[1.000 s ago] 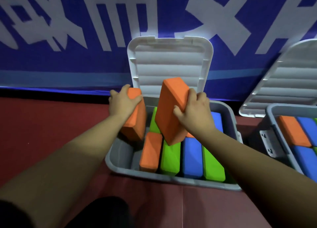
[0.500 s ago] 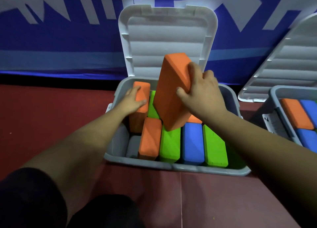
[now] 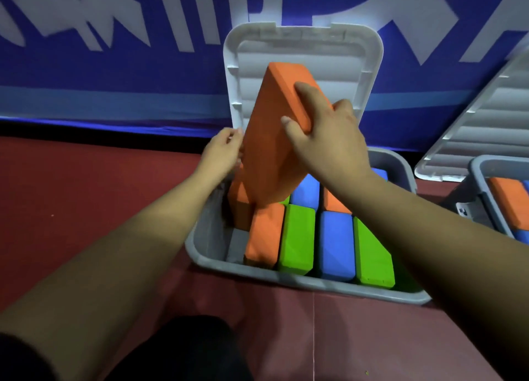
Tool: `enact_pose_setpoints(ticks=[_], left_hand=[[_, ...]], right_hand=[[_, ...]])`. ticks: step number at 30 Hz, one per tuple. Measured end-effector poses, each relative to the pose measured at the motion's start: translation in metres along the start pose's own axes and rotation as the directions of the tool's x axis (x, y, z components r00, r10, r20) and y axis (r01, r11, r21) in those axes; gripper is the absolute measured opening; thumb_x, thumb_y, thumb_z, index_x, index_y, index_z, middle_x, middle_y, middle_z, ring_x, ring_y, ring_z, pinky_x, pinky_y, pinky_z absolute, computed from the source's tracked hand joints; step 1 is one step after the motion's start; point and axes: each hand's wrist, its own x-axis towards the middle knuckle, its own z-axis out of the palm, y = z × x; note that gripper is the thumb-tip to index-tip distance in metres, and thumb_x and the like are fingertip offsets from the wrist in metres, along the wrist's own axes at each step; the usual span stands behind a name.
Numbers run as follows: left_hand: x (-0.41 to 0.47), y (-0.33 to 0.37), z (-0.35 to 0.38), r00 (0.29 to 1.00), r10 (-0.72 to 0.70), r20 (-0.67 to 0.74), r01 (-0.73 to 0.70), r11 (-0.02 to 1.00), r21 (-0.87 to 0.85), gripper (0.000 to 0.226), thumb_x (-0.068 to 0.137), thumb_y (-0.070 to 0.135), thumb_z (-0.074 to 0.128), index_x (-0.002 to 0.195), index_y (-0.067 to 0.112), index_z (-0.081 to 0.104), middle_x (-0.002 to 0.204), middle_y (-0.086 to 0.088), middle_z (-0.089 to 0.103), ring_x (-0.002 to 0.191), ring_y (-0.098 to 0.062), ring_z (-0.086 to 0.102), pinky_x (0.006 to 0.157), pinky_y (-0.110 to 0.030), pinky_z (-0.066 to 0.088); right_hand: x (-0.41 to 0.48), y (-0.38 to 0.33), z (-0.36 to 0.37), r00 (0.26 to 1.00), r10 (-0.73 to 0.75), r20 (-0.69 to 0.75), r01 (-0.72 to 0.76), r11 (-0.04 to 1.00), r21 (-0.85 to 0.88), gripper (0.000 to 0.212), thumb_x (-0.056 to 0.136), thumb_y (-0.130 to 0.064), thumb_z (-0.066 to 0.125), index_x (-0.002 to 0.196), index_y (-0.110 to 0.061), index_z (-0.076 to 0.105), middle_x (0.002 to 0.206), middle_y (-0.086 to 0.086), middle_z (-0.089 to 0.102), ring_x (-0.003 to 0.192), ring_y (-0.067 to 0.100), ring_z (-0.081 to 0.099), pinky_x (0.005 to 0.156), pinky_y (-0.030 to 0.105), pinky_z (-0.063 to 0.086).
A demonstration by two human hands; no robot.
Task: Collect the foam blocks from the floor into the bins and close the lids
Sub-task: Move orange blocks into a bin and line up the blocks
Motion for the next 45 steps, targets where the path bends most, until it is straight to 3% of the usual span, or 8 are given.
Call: enact_pose_setpoints(ticks=[2,6,12,18,30,38,42,45], left_hand=[[-0.015,0.032,-0.015,0.999,-0.039,0.024,0.043,0.984,-0.175,0.031,0.096,0.058,0.042,0.093,0.033,0.059,0.093,-0.005,0.063,0.081,-0.021,0.062,0.076,-0.038,0.056],[-0.042,0.049,-0.032,0.997,0.002,0.082,0.001,1.000,-0.030,0.043,0.096,0.064,0.035,0.121,0.041,0.062,0.115,0.013,0.064,0.109,-0.008,0.059,0.090,-0.028,0.042],[-0.063,0.038,-0.047,0.979,-0.053,0.197,0.059,0.998,-0.023,0.042,0.088,0.058,0.057,0.117,0.029,0.066,0.109,0.005,0.073,0.097,-0.010,0.069,0.088,-0.031,0.051],[-0.075,0.034,-0.070,0.979,-0.051,0.197,0.035,0.996,0.082,0.036,0.091,0.056,0.054,0.112,0.029,0.063,0.092,0.007,0.070,0.082,-0.013,0.068,0.069,-0.033,0.050],[-0.059,-0.022,-0.035,0.967,-0.089,0.239,0.061,0.991,0.122,0.034,0.081,0.052,0.050,0.101,0.028,0.064,0.109,0.000,0.070,0.101,-0.018,0.065,0.094,-0.039,0.047],[-0.070,-0.096,-0.021,0.887,-0.297,0.352,0.234,0.949,0.212,0.063,0.089,0.029,0.064,0.145,0.021,0.035,0.138,-0.010,0.053,0.120,-0.026,0.055,0.104,-0.042,0.044],[-0.051,-0.085,-0.012,0.986,-0.021,0.165,-0.033,0.949,0.314,0.077,0.075,0.017,0.055,0.148,0.022,0.031,0.146,-0.009,0.042,0.136,-0.027,0.040,0.115,-0.041,0.031],[-0.043,-0.070,0.016,0.944,0.268,0.191,-0.328,0.724,0.606,0.078,0.082,0.044,0.038,0.153,0.014,0.026,0.161,-0.010,0.021,0.150,-0.026,0.015,0.122,-0.040,0.013]], right_hand=[[0.009,-0.018,0.003,0.997,0.045,0.056,-0.053,0.988,0.145,0.049,0.090,-0.056,0.048,0.138,-0.044,0.044,0.114,0.009,0.048,0.104,0.038,0.058,0.096,0.045,0.049],[0.010,-0.036,0.024,0.969,0.109,0.222,-0.180,0.928,0.327,0.055,0.070,-0.043,0.049,0.121,-0.024,0.056,0.092,0.013,0.066,0.100,0.040,0.063,0.079,0.049,0.057],[-0.001,-0.030,0.058,0.906,0.154,0.394,-0.335,0.829,0.447,0.062,0.077,-0.053,0.053,0.133,-0.036,0.035,0.120,0.016,0.064,0.095,0.040,0.068,0.083,0.055,0.057],[-0.001,-0.032,0.054,0.878,0.087,0.471,-0.348,0.793,0.501,0.043,0.098,-0.031,0.052,0.140,-0.024,0.043,0.100,0.011,0.061,0.043,0.028,0.062,0.045,0.032,0.051],[-0.020,0.002,0.107,0.863,0.080,0.499,-0.238,0.936,0.261,0.048,0.103,-0.040,0.040,0.147,-0.023,0.032,0.107,0.018,0.067,0.076,0.041,0.069,0.077,0.048,0.058],[-0.068,0.045,0.146,0.786,-0.028,0.618,-0.117,0.974,0.192,0.059,0.101,-0.039,0.050,0.153,-0.025,0.026,0.118,0.023,0.064,0.108,0.037,0.061,0.090,0.035,0.045],[-0.053,0.084,0.152,0.947,0.016,0.320,-0.053,0.993,0.106,0.057,0.100,-0.042,0.048,0.152,-0.021,0.034,0.121,0.027,0.056,0.118,0.038,0.051,0.103,0.044,0.040],[-0.038,0.118,0.145,0.922,0.224,0.315,-0.146,0.956,-0.254,0.069,0.099,-0.054,0.039,0.157,-0.021,0.019,0.156,0.029,0.023,0.146,0.040,0.021,0.120,0.049,0.016]])
